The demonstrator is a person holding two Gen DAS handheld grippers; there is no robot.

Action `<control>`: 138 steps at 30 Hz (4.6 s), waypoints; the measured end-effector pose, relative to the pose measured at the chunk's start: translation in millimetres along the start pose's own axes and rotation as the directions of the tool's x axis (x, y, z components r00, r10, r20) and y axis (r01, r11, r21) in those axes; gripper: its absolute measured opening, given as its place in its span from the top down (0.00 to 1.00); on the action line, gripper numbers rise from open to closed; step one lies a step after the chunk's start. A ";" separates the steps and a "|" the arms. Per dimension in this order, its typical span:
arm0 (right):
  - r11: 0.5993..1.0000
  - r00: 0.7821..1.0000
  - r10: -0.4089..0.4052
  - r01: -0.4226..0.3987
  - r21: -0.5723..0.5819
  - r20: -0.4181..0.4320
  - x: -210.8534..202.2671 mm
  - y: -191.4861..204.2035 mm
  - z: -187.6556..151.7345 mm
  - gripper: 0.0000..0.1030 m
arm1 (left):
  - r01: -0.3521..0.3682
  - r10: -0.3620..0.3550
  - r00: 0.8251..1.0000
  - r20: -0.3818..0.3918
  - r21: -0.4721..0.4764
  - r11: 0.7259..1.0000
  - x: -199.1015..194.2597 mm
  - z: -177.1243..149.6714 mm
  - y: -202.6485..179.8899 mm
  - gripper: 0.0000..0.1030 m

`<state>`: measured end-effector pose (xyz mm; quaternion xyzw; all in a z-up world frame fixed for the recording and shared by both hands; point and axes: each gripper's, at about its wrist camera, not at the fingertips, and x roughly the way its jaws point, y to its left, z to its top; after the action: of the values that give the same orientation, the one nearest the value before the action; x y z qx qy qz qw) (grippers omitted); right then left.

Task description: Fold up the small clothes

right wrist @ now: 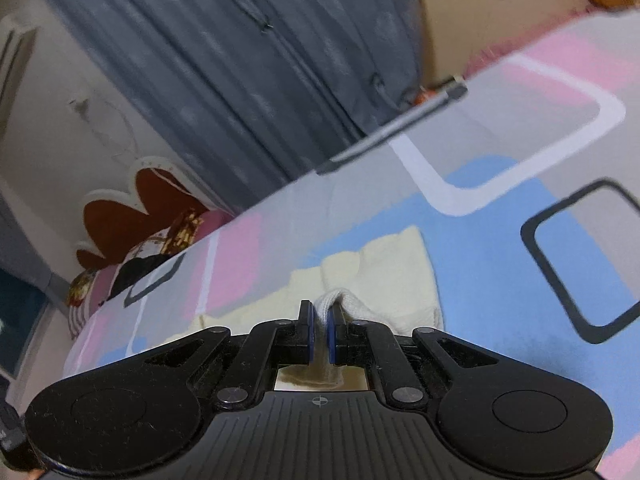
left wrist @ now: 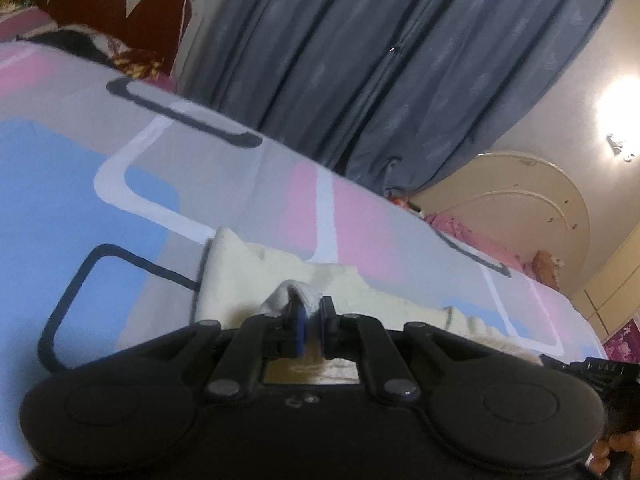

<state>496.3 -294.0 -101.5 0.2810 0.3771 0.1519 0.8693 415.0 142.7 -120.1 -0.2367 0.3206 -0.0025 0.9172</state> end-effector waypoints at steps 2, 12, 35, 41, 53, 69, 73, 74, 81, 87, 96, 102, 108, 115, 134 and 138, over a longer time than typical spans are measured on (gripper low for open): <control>1.000 1.000 -0.003 0.003 0.029 -0.007 9.1 -6.2 5.3 0.94 | -0.007 0.007 1.000 -0.026 -0.008 1.000 9.1 3.8 2.2 0.91; 0.994 0.997 -0.068 0.065 0.084 0.029 27.9 -19.4 21.6 0.48 | -0.066 0.067 0.998 0.016 -0.038 0.997 16.1 20.2 12.9 0.47; 0.932 0.987 -0.159 0.141 -0.333 -0.028 59.0 12.1 -3.1 0.95 | -0.060 0.063 0.998 -0.013 0.152 0.987 32.4 1.0 0.1 0.98; 0.921 0.986 -0.163 0.159 -0.357 0.019 58.0 14.4 -0.8 0.99 | -0.068 0.062 0.997 0.047 0.123 0.990 31.3 7.3 -0.2 0.98; 0.896 0.969 -0.241 0.243 -0.371 0.053 83.6 9.2 -5.9 0.99 | -0.162 0.158 0.987 0.039 0.152 0.975 54.2 -2.1 2.5 0.97; 0.858 0.997 -0.008 -0.036 -0.513 -0.083 37.0 74.0 -58.8 0.85 | 0.039 -0.042 0.999 0.006 0.314 0.949 -1.6 -39.6 -50.2 0.70; 0.801 0.990 0.005 -0.088 -0.592 -0.140 48.2 95.7 -93.2 0.85 | 0.061 -0.049 0.998 -0.043 0.376 0.925 13.4 -62.8 -68.6 0.70; 0.783 0.990 -0.014 -0.075 -0.618 -0.138 53.0 97.9 -98.9 0.85 | 0.046 -0.026 0.998 -0.058 0.382 0.923 21.0 -65.8 -68.6 0.68; 0.829 0.995 -0.090 0.045 -0.557 -0.053 71.2 68.1 -81.8 0.86 | 0.004 0.010 0.999 -0.041 0.325 0.946 28.5 -57.1 -49.0 0.74; 0.830 0.992 -0.115 0.070 -0.553 -0.046 56.1 63.0 -78.0 0.85 | -0.031 0.039 0.999 -0.025 0.275 0.961 15.5 -53.6 -47.8 0.70; 0.819 0.994 -0.025 -0.040 -0.572 -0.106 36.7 96.0 -113.7 0.85 | -0.009 0.026 0.998 -0.055 0.295 0.955 3.5 -71.6 -63.7 0.60; 0.828 0.993 -0.060 -0.008 -0.561 -0.102 31.4 80.3 -119.2 0.85 | -0.022 0.044 0.997 -0.060 0.331 0.943 1.5 -76.6 -58.9 0.60; 0.841 0.991 -0.118 0.062 -0.537 -0.070 18.7 64.5 -110.2 0.85 | -0.041 0.070 0.995 -0.076 0.332 0.942 -5.2 -76.3 -57.8 0.60; 0.857 0.989 -0.140 0.095 -0.507 -0.052 -5.4 58.9 -115.0 0.85 | -0.067 0.099 0.991 -0.088 0.309 0.949 -21.9 -77.9 -55.1 0.56; 0.797 0.981 -0.180 0.105 -0.595 -0.068 -36.2 67.6 -178.0 0.85 | -0.022 0.068 0.991 -0.113 0.370 0.929 -57.5 -120.3 -37.0 0.55; 0.817 0.974 -0.223 0.166 -0.552 -0.036 -48.9 48.3 -168.3 0.85 | -0.042 0.088 0.990 -0.109 0.372 0.927 -68.0 -120.8 -29.0 0.55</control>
<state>336.3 -215.9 -138.3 -0.0259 0.3876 0.1771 0.9043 294.1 75.3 -150.0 -0.0489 0.3784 -0.0468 0.9232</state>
